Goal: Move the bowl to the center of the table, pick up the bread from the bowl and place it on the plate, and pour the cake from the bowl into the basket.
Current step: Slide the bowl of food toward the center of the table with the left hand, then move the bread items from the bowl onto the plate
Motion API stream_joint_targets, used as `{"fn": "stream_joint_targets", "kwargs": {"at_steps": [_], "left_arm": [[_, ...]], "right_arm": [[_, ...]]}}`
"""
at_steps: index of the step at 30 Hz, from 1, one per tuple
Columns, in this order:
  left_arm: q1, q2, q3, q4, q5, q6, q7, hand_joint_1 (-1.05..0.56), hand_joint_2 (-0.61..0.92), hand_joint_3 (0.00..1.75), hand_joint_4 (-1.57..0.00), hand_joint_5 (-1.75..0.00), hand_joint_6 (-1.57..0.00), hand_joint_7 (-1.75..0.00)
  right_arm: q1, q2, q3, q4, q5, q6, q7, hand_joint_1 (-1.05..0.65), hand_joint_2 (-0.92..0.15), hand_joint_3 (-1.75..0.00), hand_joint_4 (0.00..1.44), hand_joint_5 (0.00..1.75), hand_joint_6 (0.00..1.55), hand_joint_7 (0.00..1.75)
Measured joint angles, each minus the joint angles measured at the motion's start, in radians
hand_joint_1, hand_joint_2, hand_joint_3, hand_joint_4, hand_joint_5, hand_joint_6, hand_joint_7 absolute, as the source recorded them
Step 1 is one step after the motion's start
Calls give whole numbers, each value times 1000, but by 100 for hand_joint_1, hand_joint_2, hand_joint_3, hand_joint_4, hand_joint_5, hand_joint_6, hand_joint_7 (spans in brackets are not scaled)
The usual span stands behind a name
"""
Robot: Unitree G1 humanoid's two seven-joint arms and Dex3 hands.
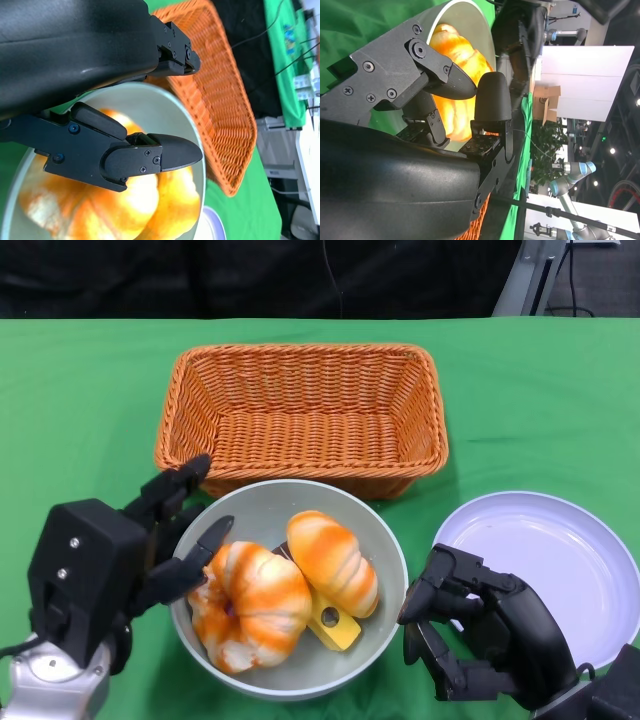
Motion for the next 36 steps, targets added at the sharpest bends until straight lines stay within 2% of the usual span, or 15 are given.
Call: {"fn": "stream_joint_targets", "kwargs": {"at_steps": [2,7,13,16,19,21,23,24,25,27,28,30,36], "left_arm": [[0,6,12,-21,2,24,1,-60,92,36,-27,-3,-27,-2],[0,13,38,-45,7,33,8,-51,92,27,-30,-3,-33,-4],[0,-4,85,-62,-8,-56,35,-43,92,20,-42,-8,-46,-7],[0,-23,119,-61,-43,-141,35,-38,92,16,-53,-12,-61,-11],[-1,-30,142,-34,-63,-247,34,-23,92,16,-76,-19,-86,-15],[-6,-38,166,25,-108,-347,6,-15,92,21,-94,-27,-103,-22],[-12,-39,181,90,-161,-431,-49,-6,92,34,-95,-73,-116,-30],[-18,-40,187,128,-188,-480,-88,-5,92,39,-93,-89,-117,-35],[-29,-40,191,167,-209,-529,-126,-3,92,43,-90,-104,-112,-50],[-50,-39,199,236,-247,-617,-196,-1,84,60,-87,-118,-97,-88],[-60,-39,201,267,-263,-654,-227,-1,79,69,-86,-120,-93,-100],[-79,-38,203,327,-278,-718,-278,-2,73,80,-85,-126,-89,-114],[-124,-39,222,493,-306,-848,-338,-4,65,97,-81,-146,-83,-137]], "right_arm": [[0,0,0,0,0,1,0,-7,-55,-121,79,175,66,151],[0,0,0,0,-1,1,0,-7,-54,-122,80,175,66,151],[0,0,0,1,-1,1,1,-6,-53,-123,79,175,66,151],[0,-1,0,1,-2,1,-1,-6,-54,-123,79,175,66,151],[0,-1,-1,1,-2,1,-5,-6,-53,-123,79,175,66,151],[0,-1,-1,1,-2,2,-7,-6,-54,-123,79,175,66,151],[0,-1,-2,1,-2,2,-7,-4,-54,-123,78,175,66,150],[0,-2,-2,1,-1,1,-7,-4,-54,-123,78,175,65,150],[0,-2,-3,1,-1,1,-7,-3,-54,-123,78,175,65,150],[0,-3,-3,1,-1,1,-7,-3,-54,-123,78,175,65,149],[0,-4,-5,0,0,2,-7,-3,-54,-123,78,175,66,149],[0,-4,-9,0,3,4,-8,-3,-55,-122,77,175,65,148],[0,-6,-18,-1,17,14,1,-1,-56,-119,74,174,66,143]]}}
